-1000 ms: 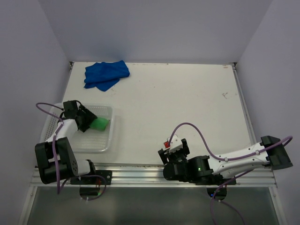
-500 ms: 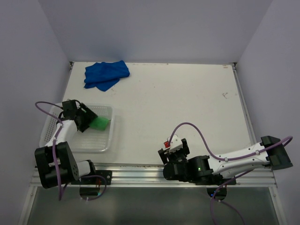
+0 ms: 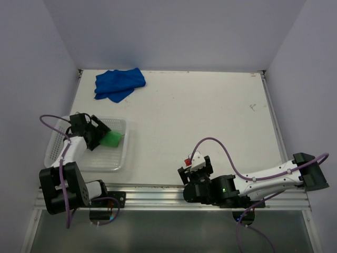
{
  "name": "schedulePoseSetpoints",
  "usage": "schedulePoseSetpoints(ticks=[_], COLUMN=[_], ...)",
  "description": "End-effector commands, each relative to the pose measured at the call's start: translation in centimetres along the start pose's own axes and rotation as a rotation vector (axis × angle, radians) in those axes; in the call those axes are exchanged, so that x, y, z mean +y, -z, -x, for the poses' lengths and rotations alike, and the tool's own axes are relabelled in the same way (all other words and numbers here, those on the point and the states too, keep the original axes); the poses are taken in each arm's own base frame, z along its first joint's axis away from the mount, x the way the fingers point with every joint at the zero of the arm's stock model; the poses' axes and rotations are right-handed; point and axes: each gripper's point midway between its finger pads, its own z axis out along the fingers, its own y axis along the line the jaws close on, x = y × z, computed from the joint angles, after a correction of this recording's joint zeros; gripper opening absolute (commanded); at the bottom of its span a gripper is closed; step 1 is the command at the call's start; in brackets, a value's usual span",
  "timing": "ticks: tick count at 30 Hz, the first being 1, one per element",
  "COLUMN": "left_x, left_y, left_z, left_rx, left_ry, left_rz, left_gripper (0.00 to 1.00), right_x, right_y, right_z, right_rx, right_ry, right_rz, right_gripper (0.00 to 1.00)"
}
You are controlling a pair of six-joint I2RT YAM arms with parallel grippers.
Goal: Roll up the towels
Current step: Place the rolled towel into the container
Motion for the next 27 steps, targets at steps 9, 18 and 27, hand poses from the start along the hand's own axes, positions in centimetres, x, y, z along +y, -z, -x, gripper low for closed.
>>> schedulePoseSetpoints(ticks=[9,18,27], left_x=[-2.1,-2.9,-2.9], left_y=[2.5,4.3,4.8], left_z=[2.2,2.3,2.5], left_rx=[-0.042,-0.058,-0.075], left_ry=[-0.058,-0.059,-0.074], left_rz=[-0.054,-0.090,-0.090], left_gripper=[1.00,1.00,1.00], right_x=[-0.1,0.2,0.2], right_y=[0.0,-0.2,-0.3], right_z=[0.0,0.0,-0.1], right_rx=[-0.008,-0.006,0.004], right_ry=[-0.075,-0.089,-0.101], right_rz=[-0.008,0.001,0.007], right_gripper=[0.80,0.80,0.80])
